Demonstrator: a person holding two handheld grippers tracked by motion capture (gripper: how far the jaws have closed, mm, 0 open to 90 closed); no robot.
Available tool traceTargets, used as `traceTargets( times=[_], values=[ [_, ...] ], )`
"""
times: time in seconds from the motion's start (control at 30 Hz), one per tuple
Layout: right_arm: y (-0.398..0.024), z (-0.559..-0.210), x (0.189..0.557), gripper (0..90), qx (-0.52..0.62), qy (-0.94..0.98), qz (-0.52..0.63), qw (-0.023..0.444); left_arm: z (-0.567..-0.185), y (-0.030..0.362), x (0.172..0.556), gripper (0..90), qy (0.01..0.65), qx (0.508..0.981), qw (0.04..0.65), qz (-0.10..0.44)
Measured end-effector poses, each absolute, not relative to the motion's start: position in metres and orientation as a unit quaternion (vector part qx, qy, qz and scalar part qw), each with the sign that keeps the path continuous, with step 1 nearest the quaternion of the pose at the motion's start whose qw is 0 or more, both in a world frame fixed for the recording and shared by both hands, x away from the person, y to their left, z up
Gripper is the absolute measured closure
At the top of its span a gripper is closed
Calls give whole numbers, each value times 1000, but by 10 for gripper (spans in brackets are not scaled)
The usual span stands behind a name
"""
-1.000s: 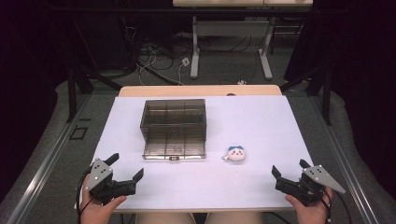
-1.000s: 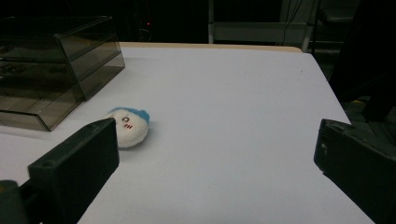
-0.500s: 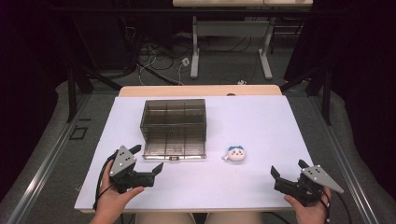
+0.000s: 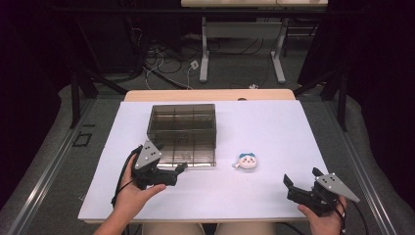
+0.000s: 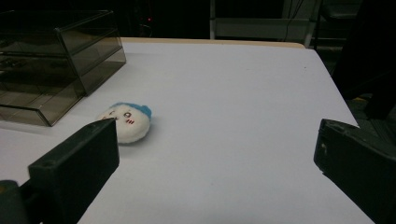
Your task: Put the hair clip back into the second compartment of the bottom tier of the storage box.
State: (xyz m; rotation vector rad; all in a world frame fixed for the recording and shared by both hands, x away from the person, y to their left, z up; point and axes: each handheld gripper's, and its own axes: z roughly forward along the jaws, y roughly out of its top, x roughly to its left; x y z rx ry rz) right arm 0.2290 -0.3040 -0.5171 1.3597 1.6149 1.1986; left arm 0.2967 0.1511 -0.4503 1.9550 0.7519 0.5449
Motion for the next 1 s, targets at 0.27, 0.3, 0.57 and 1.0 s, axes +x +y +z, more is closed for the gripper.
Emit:
traceTargets(
  times=[0.27, 0.3, 0.57, 1.0],
  values=[
    [-303, -519, 230, 0, 523, 623, 466, 348, -443, 131, 308, 63, 294, 807, 466, 214],
    [-303, -519, 230, 0, 522, 623, 466, 349, -442, 129, 309, 64, 292, 809, 464, 213],
    [-303, -518, 230, 0, 523, 626, 464, 347, -437, 109, 318, 68, 277, 824, 452, 201],
    [-304, -519, 231, 0, 522, 626, 465, 347, -433, 73, 330, 77, 242, 853, 419, 197]
  ],
)
